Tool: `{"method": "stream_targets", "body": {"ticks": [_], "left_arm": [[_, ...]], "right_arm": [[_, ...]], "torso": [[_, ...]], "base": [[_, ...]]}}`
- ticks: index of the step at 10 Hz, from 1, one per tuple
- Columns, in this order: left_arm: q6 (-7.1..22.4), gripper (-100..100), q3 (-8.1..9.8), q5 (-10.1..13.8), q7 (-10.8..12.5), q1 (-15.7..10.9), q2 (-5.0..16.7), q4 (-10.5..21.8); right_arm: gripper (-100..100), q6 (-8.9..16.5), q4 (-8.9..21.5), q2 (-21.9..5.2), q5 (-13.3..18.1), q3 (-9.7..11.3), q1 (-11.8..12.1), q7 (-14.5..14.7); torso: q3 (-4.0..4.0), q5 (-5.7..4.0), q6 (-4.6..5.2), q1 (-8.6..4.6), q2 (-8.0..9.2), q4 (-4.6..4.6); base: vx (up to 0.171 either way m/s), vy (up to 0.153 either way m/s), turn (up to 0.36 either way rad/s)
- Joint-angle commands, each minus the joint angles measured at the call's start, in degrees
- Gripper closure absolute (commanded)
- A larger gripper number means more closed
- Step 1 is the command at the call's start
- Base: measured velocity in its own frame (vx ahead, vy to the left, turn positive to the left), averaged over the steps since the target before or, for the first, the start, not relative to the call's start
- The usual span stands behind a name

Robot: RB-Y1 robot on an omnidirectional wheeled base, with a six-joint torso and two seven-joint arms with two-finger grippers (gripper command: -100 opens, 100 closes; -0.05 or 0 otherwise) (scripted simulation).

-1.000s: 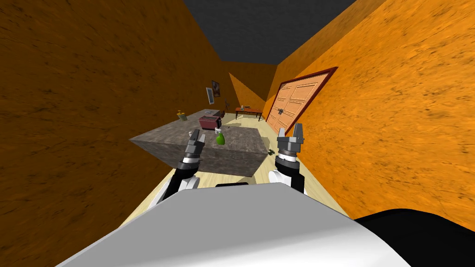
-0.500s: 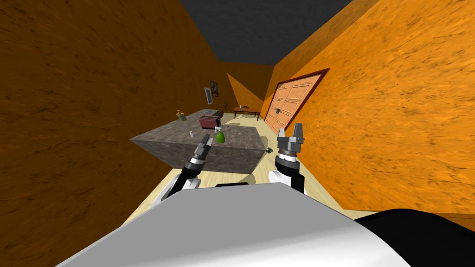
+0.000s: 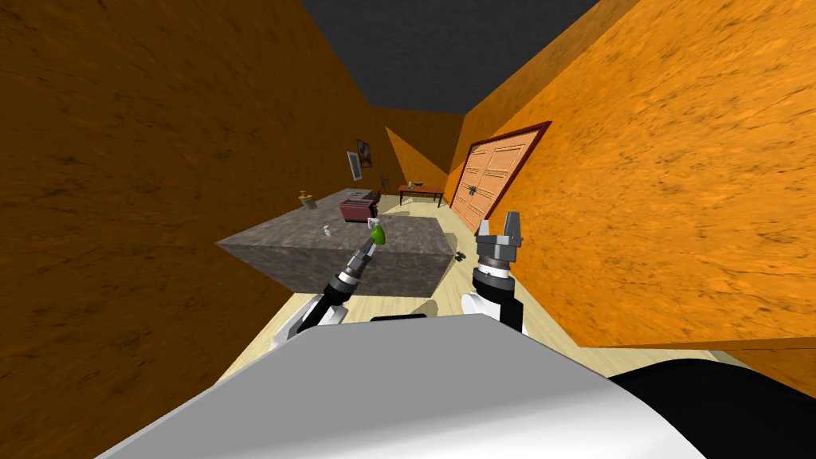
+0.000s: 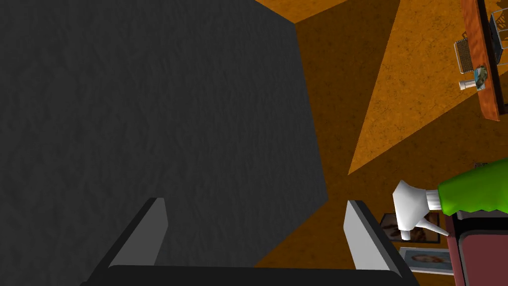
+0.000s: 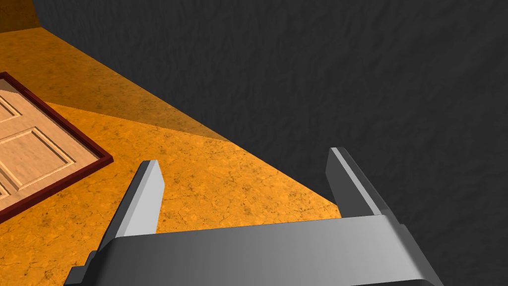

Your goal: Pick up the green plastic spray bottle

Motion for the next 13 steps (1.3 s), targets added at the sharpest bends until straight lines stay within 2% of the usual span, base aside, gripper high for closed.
{"method": "stream_targets", "body": {"ticks": [1, 2, 3, 4, 5, 6, 7, 8, 9, 10, 11, 12, 13], "left_arm": [[-0.65, -100, -2.01, -0.68, 0.58, -2.28, 2.86, 2.86], [-1.39, -100, -3.99, -1.54, 0.85, -4.27, 4.43, 4.38], [-1.39, -100, -3.99, -1.54, 0.85, -4.46, 5.43, 5.56], [-2.25, -100, -6.05, -2.54, 1.12, -6.32, 7.39, 6.97], [-2.25, -100, -6.05, -2.54, 1.12, -6.77, 7.9, 8.23], [-3.23, -100, -8.19, -3.68, 1.37, -9.18, 10.17, 10.36], [-3.23, -100, -8.19, -3.68, 1.37, -9.18, 10.5, 10.91], [-4.28, -100, -10.37, -4.95, 1.61, -11.63, 13.0, 12.91], [-4.28, -100, -10.37, -4.95, 1.61, -11.7, 13.21, 13.66], [-5.41, -100, -12.56, -6.33, 1.82, -14.07, 15.82, 15.48], [-5.41, -100, -12.56, -6.33, 1.82, -14.31, 15.98, 16.44], [-6.59, -100, -14.73, -7.79, 2.02, -16.64, 18.3, 18.95], [-6.59, -100, -14.73, -7.79, 2.02, -16.99, 18.74, 19.21]], "right_arm": [[0, 0.0, 0.0, 0.0, 0.0, 0.0, 0.0, 0.0], [0, 0.0, 0.0, 0.0, 0.0, 0.0, 0.0, 0.0], [0, 0.0, 0.0, 0.0, 0.0, 0.0, 0.0, 0.0], [0, 0.0, 0.0, 0.0, 0.0, 0.0, 0.0, 0.0], [0, 0.0, 0.0, 0.0, 0.0, 0.0, 0.0, 0.0], [0, 0.0, 0.0, 0.0, 0.0, 0.0, 0.01, 0.0], [0, 0.0, 0.0, 0.0, 0.0, 0.0, 0.0, 0.0], [0, 0.0, 0.0, 0.0, 0.0, 0.0, 0.01, 0.0], [0, 0.0, 0.0, 0.0, 0.0, 0.0, 0.01, 0.0], [0, 0.0, 0.0, 0.0, 0.0, 0.0, 0.01, 0.0], [0, 0.0, 0.0, 0.0, 0.0, 0.0, 0.01, 0.0], [0, 0.0, 0.0, 0.0, 0.0, 0.0, 0.01, 0.0], [0, 0.0, 0.0, -0.01, 0.0, 0.0, 0.01, 0.0]], "torso": [[0.0, 0.0, 0.0, 0.0, 0.0, 0.0], [-0.03, 0.0, 0.02, 0.0, -0.06, -0.01], [-0.05, 0.01, 0.02, 0.08, -0.09, -0.02], [-0.07, 0.02, -0.01, 0.06, -0.11, -0.03], [-0.1, 0.01, 0.02, 0.05, -0.18, -0.04], [-0.1, 0.01, -0.01, 0.01, -0.17, -0.04], [-0.11, 0.01, 0.01, 0.04, -0.18, -0.04], [-0.11, 0.01, -0.01, 0.02, -0.19, -0.04], [-0.12, 0.01, -0.02, 0.07, -0.2, -0.05], [-0.12, 0.02, -0.01, 0.06, -0.21, -0.05], [-0.15, 0.02, 0.0, 0.1, -0.26, -0.06], [-0.16, 0.03, -0.01, 0.1, -0.27, -0.06], [-0.15, 0.03, 0.01, 0.11, -0.26, -0.06]], "base": [[-0.003, 0.039, -0.089], [0.005, 0.066, -0.144], [0.011, 0.053, -0.071], [0.025, 0.049, -0.102], [0.019, 0.04, -0.052], [0.022, 0.047, -0.098], [0.024, 0.046, -0.063], [0.028, 0.059, -0.165], [0.03, 0.057, 0.002], [0.045, 0.069, -0.099], [0.042, 0.067, -0.089], [0.038, 0.07, -0.143], [0.029, 0.059, -0.057]]}}
